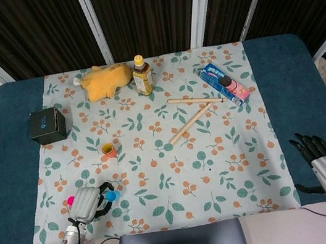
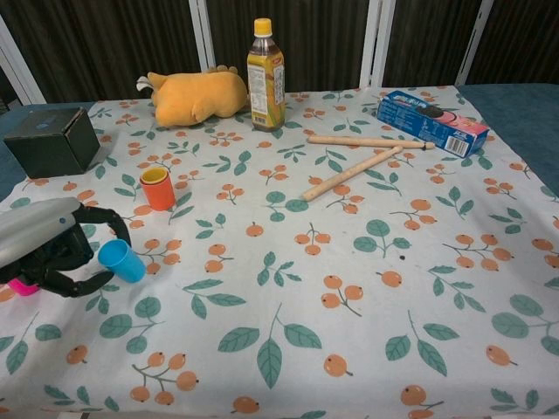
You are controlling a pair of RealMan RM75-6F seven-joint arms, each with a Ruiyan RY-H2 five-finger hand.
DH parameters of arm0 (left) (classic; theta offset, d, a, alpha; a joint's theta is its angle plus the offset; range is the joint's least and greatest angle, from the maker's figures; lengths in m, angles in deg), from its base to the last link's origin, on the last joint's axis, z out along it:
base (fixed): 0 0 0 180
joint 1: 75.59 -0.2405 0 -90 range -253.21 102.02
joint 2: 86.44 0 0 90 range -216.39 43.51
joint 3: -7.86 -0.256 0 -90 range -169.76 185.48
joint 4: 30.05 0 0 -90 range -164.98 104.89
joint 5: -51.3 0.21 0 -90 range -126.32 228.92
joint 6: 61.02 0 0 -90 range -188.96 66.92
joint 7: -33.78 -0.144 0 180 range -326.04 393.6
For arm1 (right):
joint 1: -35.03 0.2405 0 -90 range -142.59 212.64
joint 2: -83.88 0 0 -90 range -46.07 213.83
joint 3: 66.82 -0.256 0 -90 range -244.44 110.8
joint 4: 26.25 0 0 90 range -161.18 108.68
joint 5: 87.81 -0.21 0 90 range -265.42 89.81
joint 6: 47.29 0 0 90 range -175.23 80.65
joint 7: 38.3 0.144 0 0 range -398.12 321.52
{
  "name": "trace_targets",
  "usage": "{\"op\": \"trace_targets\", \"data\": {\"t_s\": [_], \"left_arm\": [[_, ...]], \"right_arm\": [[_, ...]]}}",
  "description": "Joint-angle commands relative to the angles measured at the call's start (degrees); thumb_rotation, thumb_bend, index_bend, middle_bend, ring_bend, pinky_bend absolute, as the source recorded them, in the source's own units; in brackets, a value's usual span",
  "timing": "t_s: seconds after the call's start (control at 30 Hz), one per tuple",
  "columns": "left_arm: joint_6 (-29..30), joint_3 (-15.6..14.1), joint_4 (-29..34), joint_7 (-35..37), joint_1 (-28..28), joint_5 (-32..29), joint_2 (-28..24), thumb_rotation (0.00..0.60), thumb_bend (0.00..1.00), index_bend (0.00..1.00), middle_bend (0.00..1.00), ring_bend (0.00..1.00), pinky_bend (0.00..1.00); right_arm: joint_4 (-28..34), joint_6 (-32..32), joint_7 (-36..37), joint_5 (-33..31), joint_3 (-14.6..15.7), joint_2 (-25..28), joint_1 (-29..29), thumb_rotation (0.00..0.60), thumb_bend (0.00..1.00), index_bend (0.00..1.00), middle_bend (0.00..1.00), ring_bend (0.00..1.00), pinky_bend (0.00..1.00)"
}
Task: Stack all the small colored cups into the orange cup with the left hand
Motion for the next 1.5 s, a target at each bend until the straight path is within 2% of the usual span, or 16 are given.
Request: {"op": "trace_targets", "data": {"t_s": [0.03, 0.17, 0.37, 0.5, 0.63, 0.93, 1.5], "left_arm": [[-0.25, 1.16, 0.86, 1.03, 0.42, -0.69, -0.48, 0.6, 0.39, 0.55, 1.0, 1.0, 1.0], [-0.7, 3.23, 2.17, 2.26, 1.21, -1.91, -1.04, 0.6, 0.39, 0.55, 1.0, 1.0, 1.0], [-1.9, 10.17, 2.64, 0.7, 5.07, -6.84, 0.36, 0.6, 0.4, 0.55, 1.0, 1.0, 1.0], [-3.87, 16.03, -0.1, -3.17, 9.71, -13.57, 3.67, 0.6, 0.4, 0.55, 1.0, 1.0, 1.0], [-4.85, 18.75, -4.04, -6.15, 13.29, -17.87, 6.74, 0.6, 0.4, 0.55, 1.0, 1.0, 1.0], [-6.05, 19.91, -13.56, -7.53, 17.62, -21.29, 11.42, 0.6, 0.4, 0.56, 1.0, 1.0, 1.0], [-6.1, 18.45, -16.07, -4.89, 17.18, -21.48, 9.11, 0.6, 0.4, 0.56, 1.0, 1.0, 1.0]], "right_arm": [[-0.01, 0.03, 0.06, -0.12, -0.06, 0.05, -0.02, 0.6, 0.14, 0.0, 0.0, 0.0, 0.0], [0.02, -0.16, 0.0, -0.24, -0.07, 0.06, 0.05, 0.6, 0.14, 0.0, 0.0, 0.0, 0.0], [0.08, -0.33, -0.01, -0.51, -0.17, 0.08, 0.11, 0.6, 0.14, 0.0, 0.0, 0.0, 0.0], [0.16, -0.26, 0.06, -1.03, -0.43, 0.21, 0.07, 0.6, 0.14, 0.0, 0.0, 0.0, 0.0], [0.11, -0.14, 0.22, -1.74, -0.85, 0.41, 0.04, 0.6, 0.14, 0.0, 0.0, 0.0, 0.0], [-0.05, 0.19, 1.17, -2.7, -1.36, 1.04, -0.18, 0.6, 0.14, 0.0, 0.0, 0.0, 0.0], [-0.08, -0.12, 0.25, -3.08, -1.42, 0.84, -0.24, 0.6, 0.14, 0.0, 0.0, 0.0, 0.0]]}}
